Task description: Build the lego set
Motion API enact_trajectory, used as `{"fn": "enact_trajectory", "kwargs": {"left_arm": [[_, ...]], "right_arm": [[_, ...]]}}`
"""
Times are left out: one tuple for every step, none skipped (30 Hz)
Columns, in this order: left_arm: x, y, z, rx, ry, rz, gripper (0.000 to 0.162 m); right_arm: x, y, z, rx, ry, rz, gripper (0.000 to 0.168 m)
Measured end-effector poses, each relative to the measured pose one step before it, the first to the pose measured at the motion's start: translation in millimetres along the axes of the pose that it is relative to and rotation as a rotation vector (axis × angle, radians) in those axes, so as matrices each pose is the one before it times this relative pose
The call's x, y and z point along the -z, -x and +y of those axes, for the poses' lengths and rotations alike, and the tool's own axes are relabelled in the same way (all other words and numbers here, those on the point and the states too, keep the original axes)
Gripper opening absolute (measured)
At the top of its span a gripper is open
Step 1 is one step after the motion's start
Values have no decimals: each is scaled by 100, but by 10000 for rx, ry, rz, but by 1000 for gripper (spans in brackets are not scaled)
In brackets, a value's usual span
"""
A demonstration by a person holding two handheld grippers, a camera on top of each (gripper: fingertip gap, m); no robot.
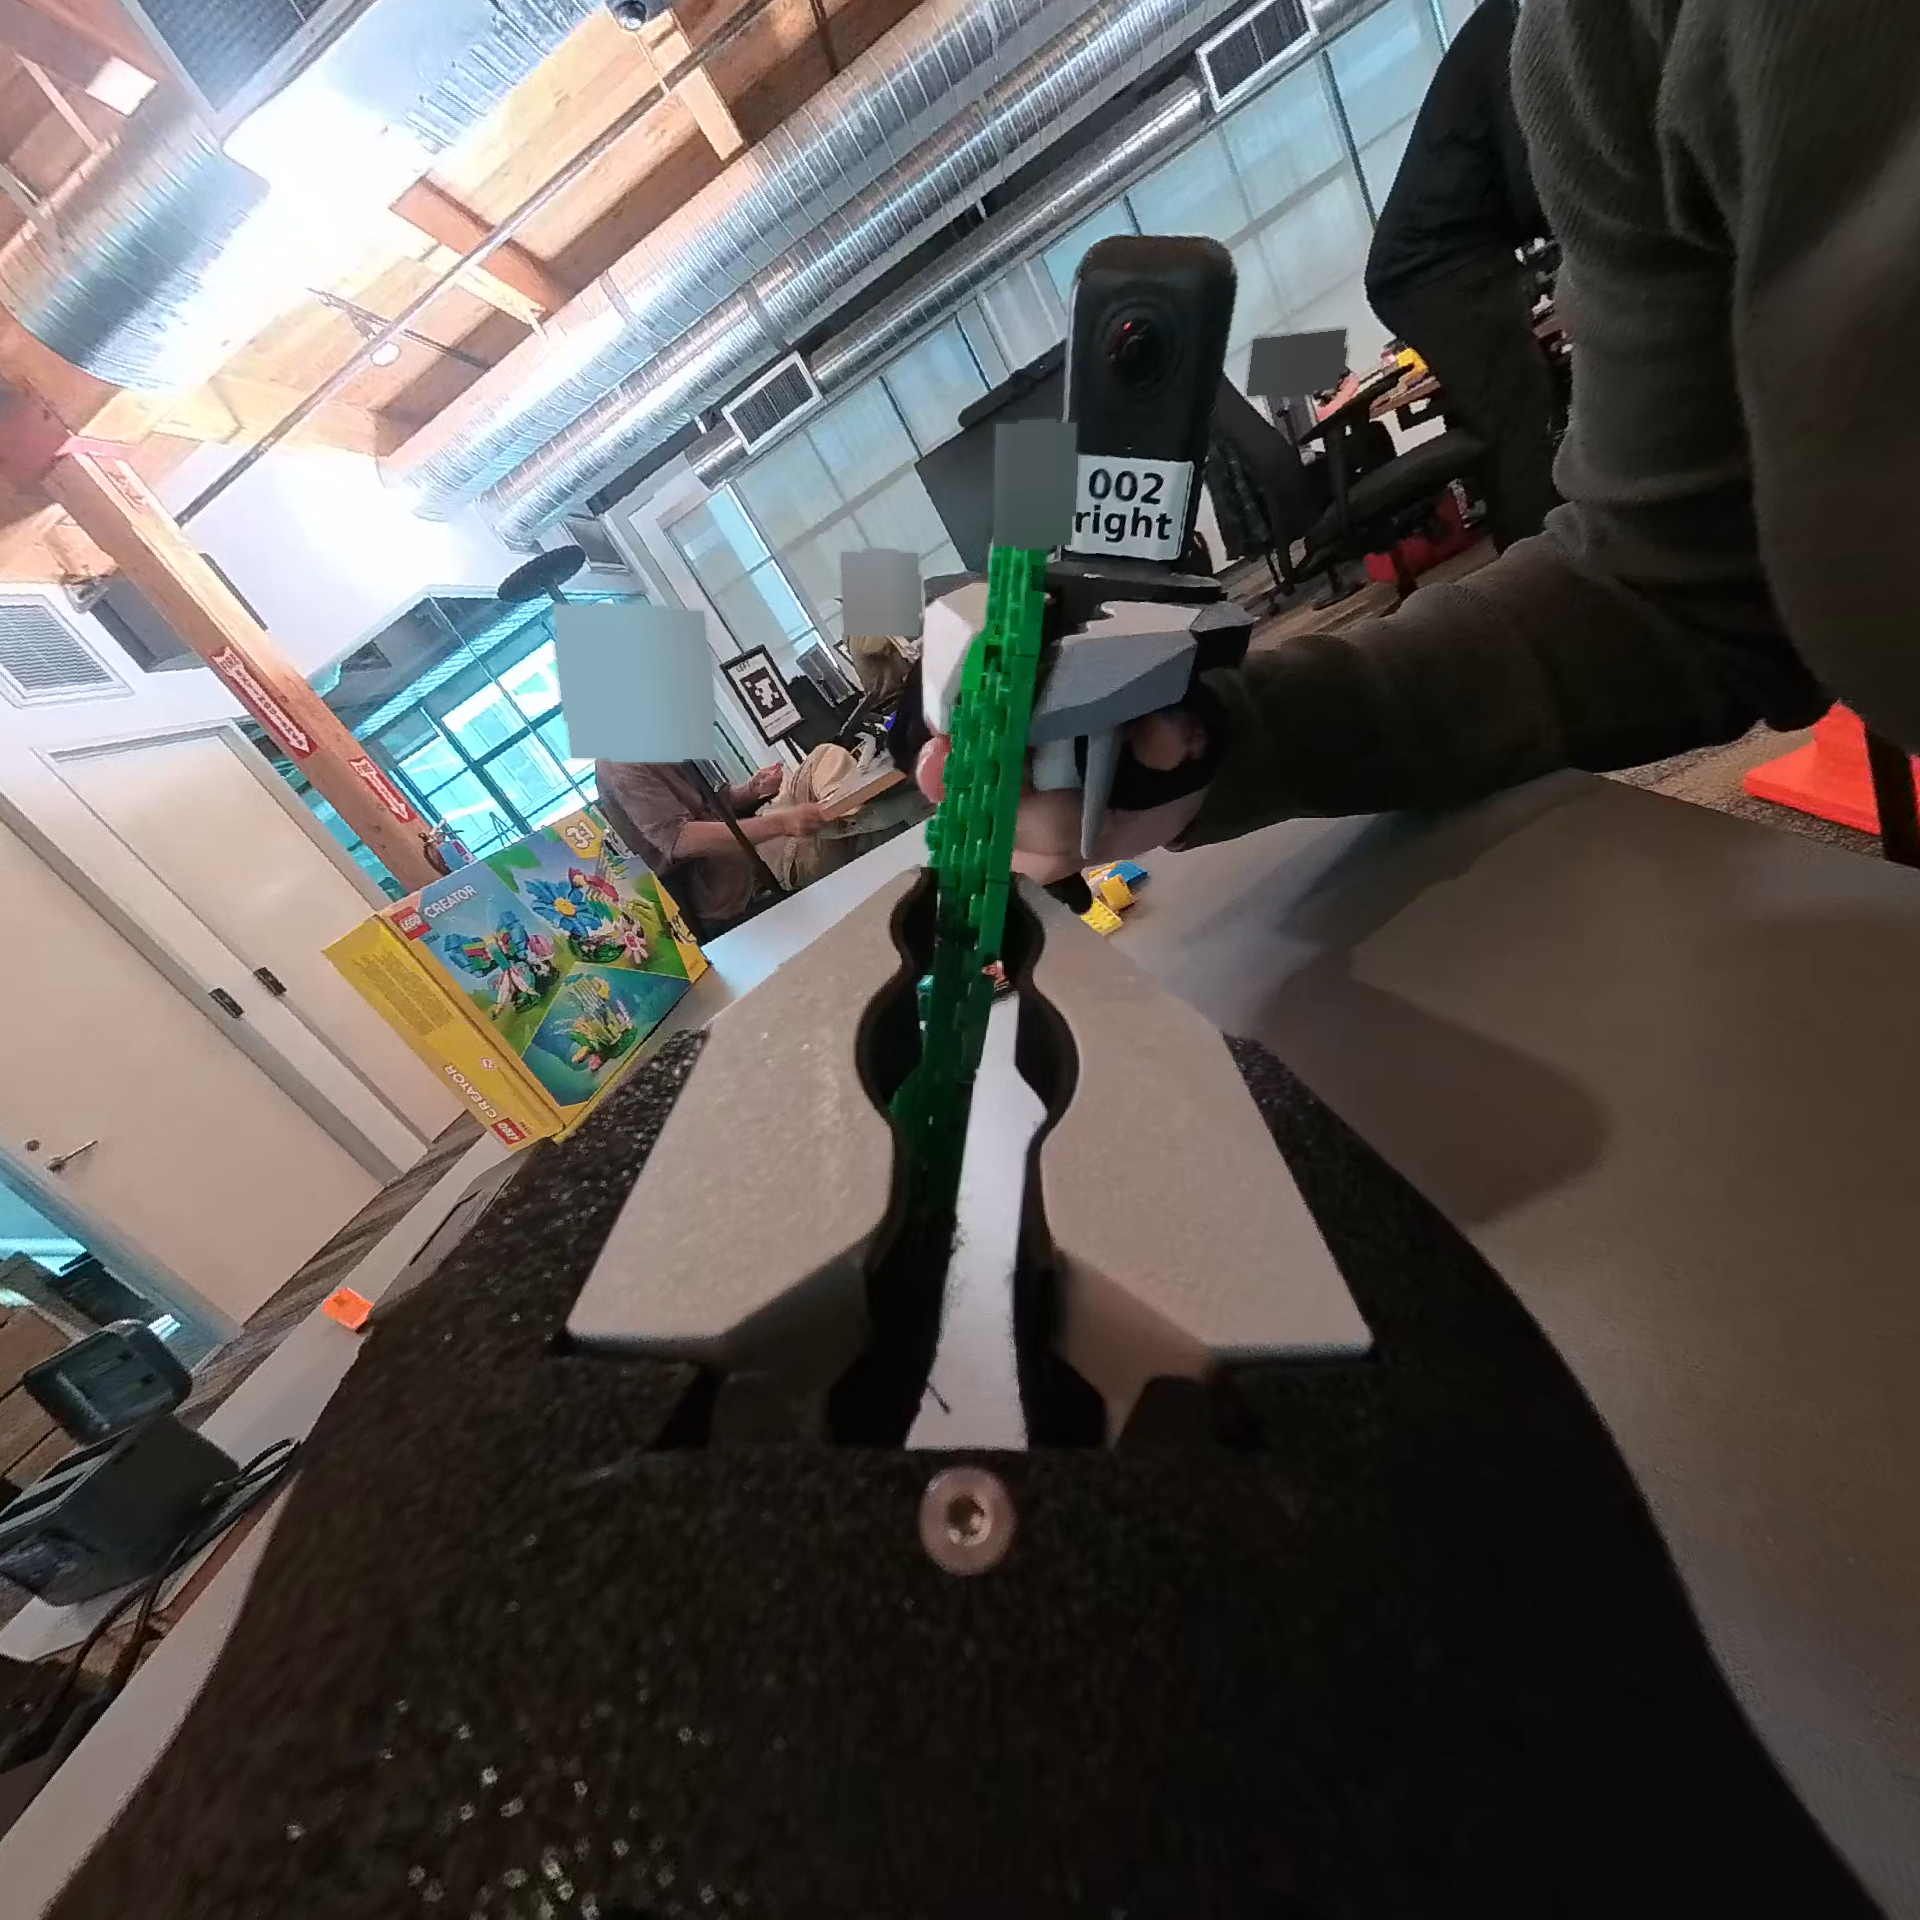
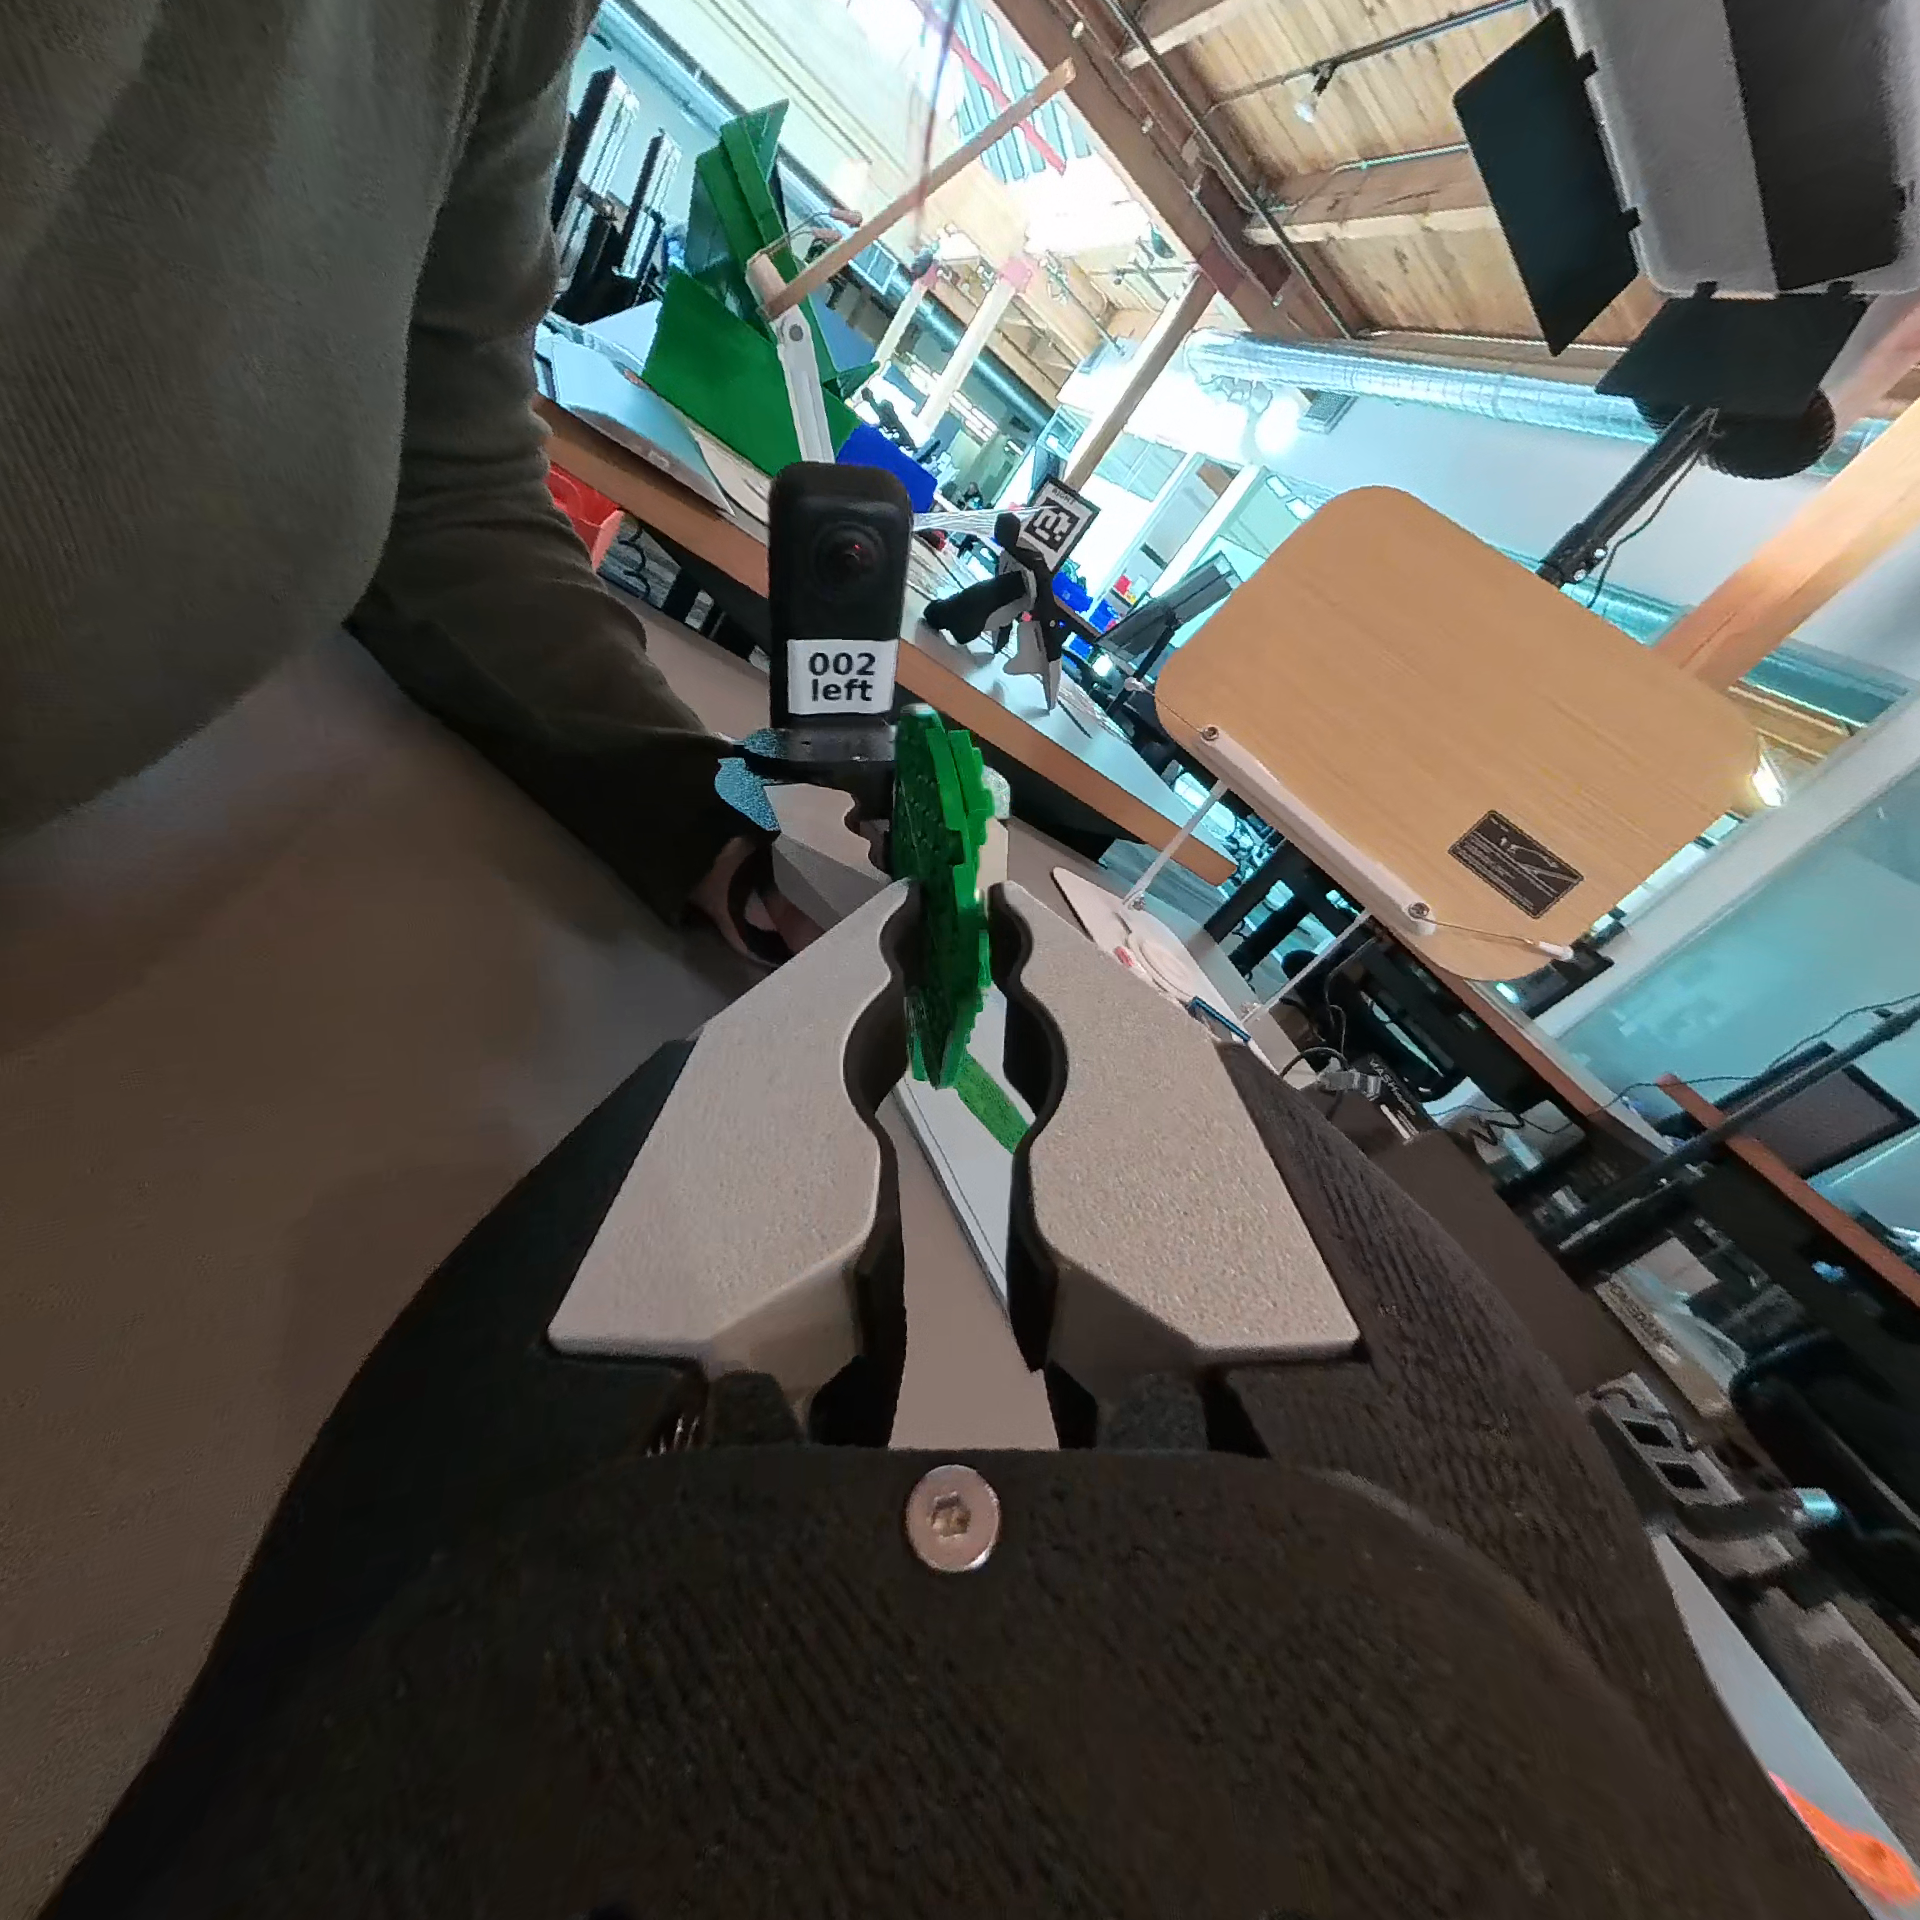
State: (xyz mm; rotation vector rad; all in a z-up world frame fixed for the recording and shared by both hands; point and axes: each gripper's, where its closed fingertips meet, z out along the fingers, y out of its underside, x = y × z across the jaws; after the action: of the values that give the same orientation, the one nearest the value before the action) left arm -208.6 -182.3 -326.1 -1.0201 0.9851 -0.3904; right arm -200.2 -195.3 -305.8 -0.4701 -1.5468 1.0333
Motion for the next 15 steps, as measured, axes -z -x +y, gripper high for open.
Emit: {"fn": "enact_trajectory", "kwargs": {"left_arm": [[-12,-54,6,7,2,36,10],[10,27,17,37,0,1,10],[19,48,19,78,-4,19,9],[27,-3,-7,75,-22,47,10],[16,-27,-13,23,-17,28,10],[4,-33,-2,-11,-4,21,10],[5,-67,5,-33,4,35,10],[-9,-37,-5,-60,11,-3,10],[-2,-46,-29,-29,-6,7,10],[1,-37,2,15,-3,28,10],[0,84,24,18,11,-46,10],[3,67,51,10,26,-38,10],[-19,52,68,-4,42,-35,10],[-51,73,124,-74,86,-78,10],[-18,147,99,-93,71,-129,10]], "right_arm": [[4,36,4,8,11,-55,10],[-44,3,-13,-18,2,-25,9],[-71,21,-40,-13,-24,-11,9],[-77,40,-82,5,-45,-10,9],[-57,75,-77,22,-26,-23,9],[-39,90,-55,4,-1,-59,8],[-22,105,-34,-40,11,-90,8],[-4,43,-25,-50,8,-55,8],[-2,41,-16,-128,-9,-49,8],[-4,-30,9,-232,-31,-34,8],[7,-176,67,-256,-23,51,8],[23,-120,92,-248,-39,21,9],[67,-111,77,-84,-60,45,9],[87,-106,87,145,-57,103,10],[72,-223,94,167,-10,189,22]]}}
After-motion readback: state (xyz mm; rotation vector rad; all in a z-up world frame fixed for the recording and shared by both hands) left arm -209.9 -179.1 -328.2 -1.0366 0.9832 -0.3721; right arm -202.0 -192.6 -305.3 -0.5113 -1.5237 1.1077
